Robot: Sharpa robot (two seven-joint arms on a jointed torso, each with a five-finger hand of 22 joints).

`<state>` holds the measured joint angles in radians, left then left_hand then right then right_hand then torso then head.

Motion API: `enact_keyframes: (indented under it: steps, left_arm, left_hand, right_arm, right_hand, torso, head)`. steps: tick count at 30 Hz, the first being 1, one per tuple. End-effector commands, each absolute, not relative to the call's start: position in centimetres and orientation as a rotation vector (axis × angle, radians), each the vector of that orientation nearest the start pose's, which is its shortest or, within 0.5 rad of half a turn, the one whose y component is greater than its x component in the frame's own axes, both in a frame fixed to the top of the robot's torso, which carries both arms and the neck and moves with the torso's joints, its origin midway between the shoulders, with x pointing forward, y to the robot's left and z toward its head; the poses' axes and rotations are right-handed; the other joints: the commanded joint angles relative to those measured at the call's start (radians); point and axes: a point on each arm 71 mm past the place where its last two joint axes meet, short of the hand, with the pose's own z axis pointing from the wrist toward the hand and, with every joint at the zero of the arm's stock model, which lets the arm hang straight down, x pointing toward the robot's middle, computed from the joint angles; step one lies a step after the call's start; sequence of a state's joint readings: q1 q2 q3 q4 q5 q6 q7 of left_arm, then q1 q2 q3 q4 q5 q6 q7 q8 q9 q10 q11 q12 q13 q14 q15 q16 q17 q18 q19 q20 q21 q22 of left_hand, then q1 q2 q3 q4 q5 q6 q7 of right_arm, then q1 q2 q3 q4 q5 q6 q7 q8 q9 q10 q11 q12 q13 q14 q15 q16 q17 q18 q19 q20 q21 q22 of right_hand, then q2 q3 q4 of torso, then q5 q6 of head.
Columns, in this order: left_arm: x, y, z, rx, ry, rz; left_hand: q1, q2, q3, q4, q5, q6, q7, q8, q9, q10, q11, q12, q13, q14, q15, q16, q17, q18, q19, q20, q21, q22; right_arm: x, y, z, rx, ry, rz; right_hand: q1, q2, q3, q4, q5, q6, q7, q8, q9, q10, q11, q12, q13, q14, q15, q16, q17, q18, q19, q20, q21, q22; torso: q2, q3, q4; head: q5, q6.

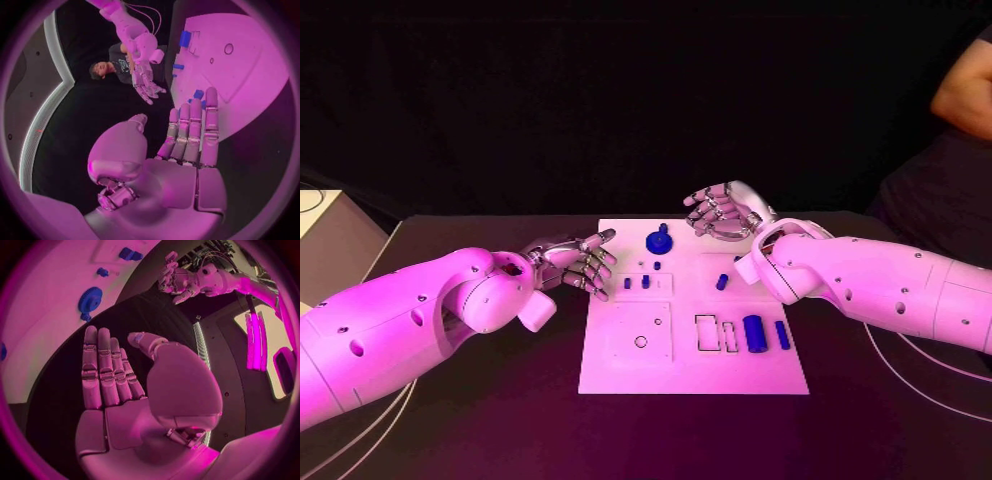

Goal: Assemble the parts on the task board

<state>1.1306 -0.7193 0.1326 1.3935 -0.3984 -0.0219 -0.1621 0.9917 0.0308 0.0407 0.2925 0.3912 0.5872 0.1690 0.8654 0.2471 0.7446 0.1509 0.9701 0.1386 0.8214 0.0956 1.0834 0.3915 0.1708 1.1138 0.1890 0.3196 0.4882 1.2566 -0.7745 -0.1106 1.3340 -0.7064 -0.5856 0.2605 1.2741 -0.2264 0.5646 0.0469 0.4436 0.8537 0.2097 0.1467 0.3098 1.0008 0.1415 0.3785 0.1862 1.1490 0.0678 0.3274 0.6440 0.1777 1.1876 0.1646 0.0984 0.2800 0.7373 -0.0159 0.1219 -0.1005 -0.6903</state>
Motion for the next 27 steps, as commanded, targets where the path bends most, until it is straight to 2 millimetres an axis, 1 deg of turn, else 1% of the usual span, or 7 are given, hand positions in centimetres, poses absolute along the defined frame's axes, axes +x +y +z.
enact_keyframes:
  steps: [1, 5, 7, 10, 12, 19, 27]
  left_arm:
    - [51.3, 17.2, -19.2, -0.697, 2.006, -1.153]
    - [51.9, 17.0, -19.2, -0.544, 1.989, -1.012]
    - [52.2, 16.7, -19.1, -0.462, 1.979, -0.944]
    - [52.3, 16.3, -19.1, -0.391, 1.979, -0.889]
    - [52.3, 15.8, -19.1, -0.330, 1.990, -0.839]
    - [52.3, 14.4, -19.7, -0.219, 2.100, -0.662]
    - [52.9, 13.1, -19.8, -0.241, 2.189, -0.613]
  left_hand:
    - [0.076, -0.050, 0.023, 0.001, -0.005, 0.046, 0.019, -0.012, -0.018, 0.049, -0.027, -0.014, 0.004, 0.071, -0.031, 0.077, 0.043, 0.012, 0.057, -0.031, 0.094, 0.062]
    - [0.166, -0.081, 0.064, 0.004, -0.007, 0.100, -0.013, -0.043, -0.035, 0.118, -0.060, -0.001, 0.033, 0.191, -0.064, 0.185, 0.152, 0.014, 0.083, -0.065, 0.236, 0.169]
    - [0.273, -0.125, 0.165, 0.004, -0.004, 0.163, -0.042, -0.082, -0.043, 0.200, -0.104, 0.060, 0.087, 0.502, -0.106, 0.369, 0.642, -0.037, 0.201, -0.100, 0.612, 0.491]
    - [0.312, -0.162, 0.253, -0.001, -0.005, 0.208, -0.058, -0.083, -0.027, 0.244, -0.114, 0.127, 0.141, 0.621, -0.119, 0.430, 0.873, -0.064, 0.249, -0.112, 0.796, 0.655]
    - [0.288, -0.187, 0.333, 0.000, -0.005, 0.232, -0.075, -0.078, 0.001, 0.377, -0.131, 0.270, 0.395, 0.699, -0.138, 0.466, 1.044, -0.086, 0.287, -0.123, 0.925, 0.770]
    - [0.130, -0.184, 0.421, -0.002, -0.013, 0.288, -0.109, -0.055, 0.088, 0.604, -0.163, 0.443, 0.876, 0.749, -0.164, 0.487, 1.179, -0.121, 0.362, -0.148, 1.085, 0.919]
    - [0.079, -0.213, 0.408, -0.003, -0.025, 0.288, -0.109, -0.058, 0.128, 0.625, -0.164, 0.461, 0.944, 0.749, -0.167, 0.487, 1.179, -0.126, 0.369, -0.153, 1.104, 0.937]
  right_arm:
    - [52.4, -23.3, -17.3, 0.437, 1.401, 0.980]
    - [52.3, -23.3, -17.4, 0.437, 1.400, 0.978]
    - [52.4, -23.3, -17.4, 0.438, 1.400, 0.977]
    - [52.4, -23.3, -17.4, 0.438, 1.401, 0.976]
    - [52.4, -23.3, -17.4, 0.438, 1.401, 0.976]
    - [52.4, -23.2, -17.4, 0.438, 1.402, 0.976]
    - [52.5, -23.1, -17.4, 0.438, 1.402, 0.976]
  right_hand:
    - [0.008, 0.000, 0.000, -0.006, 0.004, 0.000, 0.011, 0.005, -0.001, 0.004, 0.001, 0.000, -0.001, 0.006, 0.001, -0.003, -0.001, 0.003, 0.007, 0.000, -0.003, -0.002]
    - [0.008, 0.000, 0.000, -0.006, 0.004, 0.000, 0.011, 0.005, -0.001, 0.004, 0.001, 0.000, -0.001, 0.006, 0.001, -0.003, -0.001, 0.003, 0.007, 0.000, -0.003, -0.002]
    - [0.008, 0.000, 0.000, -0.006, 0.004, 0.000, 0.011, 0.005, -0.001, 0.004, 0.001, 0.000, -0.001, 0.006, 0.001, -0.003, -0.001, 0.003, 0.007, 0.000, -0.003, -0.002]
    - [0.008, 0.000, 0.000, -0.006, 0.004, 0.000, 0.011, 0.005, -0.001, 0.004, 0.001, 0.000, -0.001, 0.006, 0.001, -0.003, -0.001, 0.003, 0.007, 0.000, -0.003, -0.002]
    - [0.008, 0.000, 0.000, -0.006, 0.004, 0.000, 0.011, 0.005, -0.001, 0.004, 0.001, 0.000, -0.001, 0.006, 0.001, -0.003, -0.001, 0.003, 0.007, 0.000, -0.003, -0.002]
    - [0.008, 0.000, 0.000, -0.006, 0.004, 0.000, 0.011, 0.005, -0.001, 0.004, 0.001, 0.000, -0.001, 0.006, 0.001, -0.003, -0.001, 0.003, 0.007, 0.000, -0.003, -0.002]
    - [0.008, 0.000, 0.000, -0.006, 0.004, 0.000, 0.011, 0.005, -0.001, 0.004, 0.001, 0.000, -0.001, 0.006, 0.001, -0.003, -0.001, 0.003, 0.007, 0.000, -0.003, -0.002]
  torso:
    - [-0.001, 0.0010, 0.0007]
    - [0.000, 0.0018, -0.0001]
    - [0.001, 0.0014, -0.0005]
    - [0.002, 0.0013, -0.0006]
    - [0.001, 0.0017, -0.0006]
    - [0.001, 0.0024, -0.0005]
    - [0.001, 0.0019, -0.0002]
  head:
    - [-0.002, -0.003]
    - [-0.001, -0.006]
    - [-0.002, -0.008]
    - [-0.002, -0.009]
    - [-0.004, -0.010]
    - [-0.005, -0.017]
    - [-0.004, -0.021]
